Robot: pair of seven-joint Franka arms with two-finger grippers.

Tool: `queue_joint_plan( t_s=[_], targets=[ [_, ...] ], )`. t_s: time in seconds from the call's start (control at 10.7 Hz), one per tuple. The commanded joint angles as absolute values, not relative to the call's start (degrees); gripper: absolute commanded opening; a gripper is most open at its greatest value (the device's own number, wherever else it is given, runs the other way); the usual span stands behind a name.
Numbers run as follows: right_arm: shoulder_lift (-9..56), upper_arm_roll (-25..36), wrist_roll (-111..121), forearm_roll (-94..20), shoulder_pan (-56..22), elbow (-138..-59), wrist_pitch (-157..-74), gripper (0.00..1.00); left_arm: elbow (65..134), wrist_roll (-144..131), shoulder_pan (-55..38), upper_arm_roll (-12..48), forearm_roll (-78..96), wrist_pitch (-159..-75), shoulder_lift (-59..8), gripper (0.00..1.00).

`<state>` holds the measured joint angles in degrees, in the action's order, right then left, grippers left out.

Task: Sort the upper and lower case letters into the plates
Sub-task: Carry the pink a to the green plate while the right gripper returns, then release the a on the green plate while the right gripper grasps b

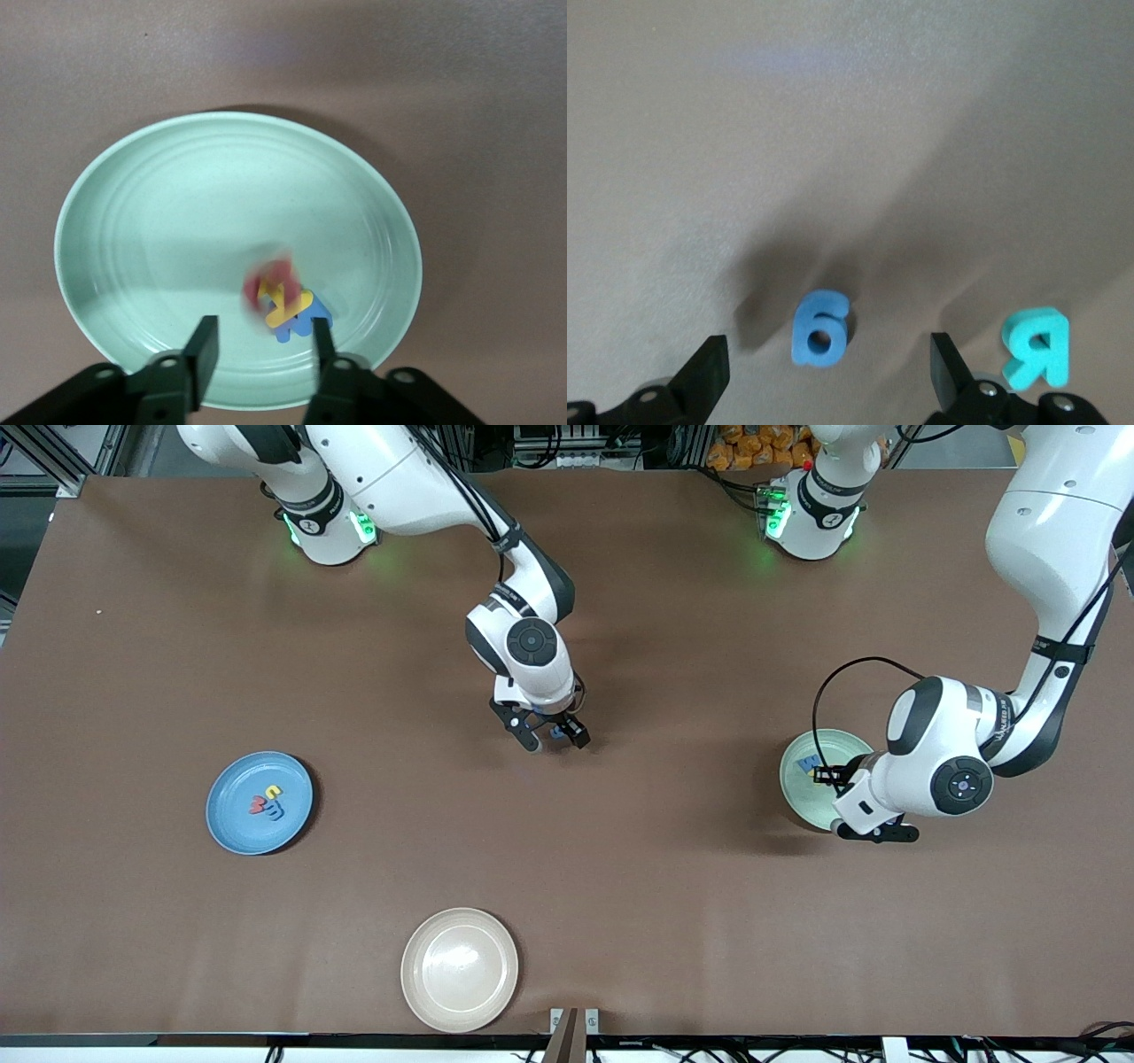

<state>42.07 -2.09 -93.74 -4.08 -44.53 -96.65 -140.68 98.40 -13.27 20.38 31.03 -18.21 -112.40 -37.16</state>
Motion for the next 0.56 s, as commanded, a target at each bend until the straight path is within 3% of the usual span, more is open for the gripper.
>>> queue_joint_plan(
  t_s=[0.0,0.47],
  targets=[
    [42.71,-0.88,-95.45,-2.37,-45.18,-95.98,-140.98,1.00,97.21,-12.22,19.86,31.64,-19.51,-111.71,-36.65,1.00],
    [42.71,-0.53,-95.54,-1.85,-45.35,-95.71,-140.98,1.00,93.96,-19.48,16.53,38.47,-18.63,-102.06,-32.96,1.00]
  ],
)
